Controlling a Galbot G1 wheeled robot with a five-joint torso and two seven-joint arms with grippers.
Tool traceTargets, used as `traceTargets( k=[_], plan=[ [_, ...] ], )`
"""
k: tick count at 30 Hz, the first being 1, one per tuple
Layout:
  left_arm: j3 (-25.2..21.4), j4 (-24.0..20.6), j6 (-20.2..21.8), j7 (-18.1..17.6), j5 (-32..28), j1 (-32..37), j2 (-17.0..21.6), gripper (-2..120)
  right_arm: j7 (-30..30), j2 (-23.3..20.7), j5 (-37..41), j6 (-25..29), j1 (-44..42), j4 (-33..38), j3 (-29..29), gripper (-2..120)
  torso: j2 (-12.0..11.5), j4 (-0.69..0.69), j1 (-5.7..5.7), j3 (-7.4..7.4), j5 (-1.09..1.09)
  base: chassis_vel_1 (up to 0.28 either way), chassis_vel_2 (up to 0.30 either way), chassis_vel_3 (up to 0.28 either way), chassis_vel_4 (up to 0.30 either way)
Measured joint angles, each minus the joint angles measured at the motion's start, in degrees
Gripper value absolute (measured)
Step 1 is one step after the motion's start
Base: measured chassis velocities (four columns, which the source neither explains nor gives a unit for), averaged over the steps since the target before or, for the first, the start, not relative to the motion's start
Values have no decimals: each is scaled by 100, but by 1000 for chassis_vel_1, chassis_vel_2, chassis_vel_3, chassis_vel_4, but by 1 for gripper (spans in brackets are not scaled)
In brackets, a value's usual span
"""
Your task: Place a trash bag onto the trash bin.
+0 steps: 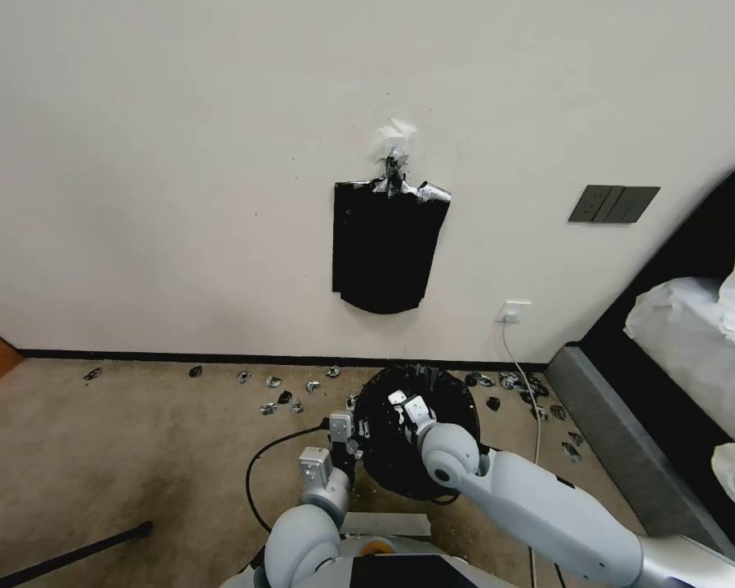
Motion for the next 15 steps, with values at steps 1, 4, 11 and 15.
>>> traceTargets(
  k=[1,4,11,15],
  plan=[
    [-6,-7,0,-1,-14,-1,2,1,1,-1,1,0,4,-2,0,0,0,0,0,0,0,0,0,0,0],
    [-2,-13,2,-5,-51,2,5,1,2,-12,-16,2,16,-26,-32,0,0,1,0,0,0,0,0,0,0],
    [7,-49,9,-10,-110,-4,49,1,-9,-19,-129,2,14,-95,-128,0,0,1,0,0,0,0,0,0,0],
    [6,-68,12,-13,-146,-10,78,1,-11,-5,-170,2,15,-133,-141,0,0,1,0,0,0,0,0,0,0]
  ],
)
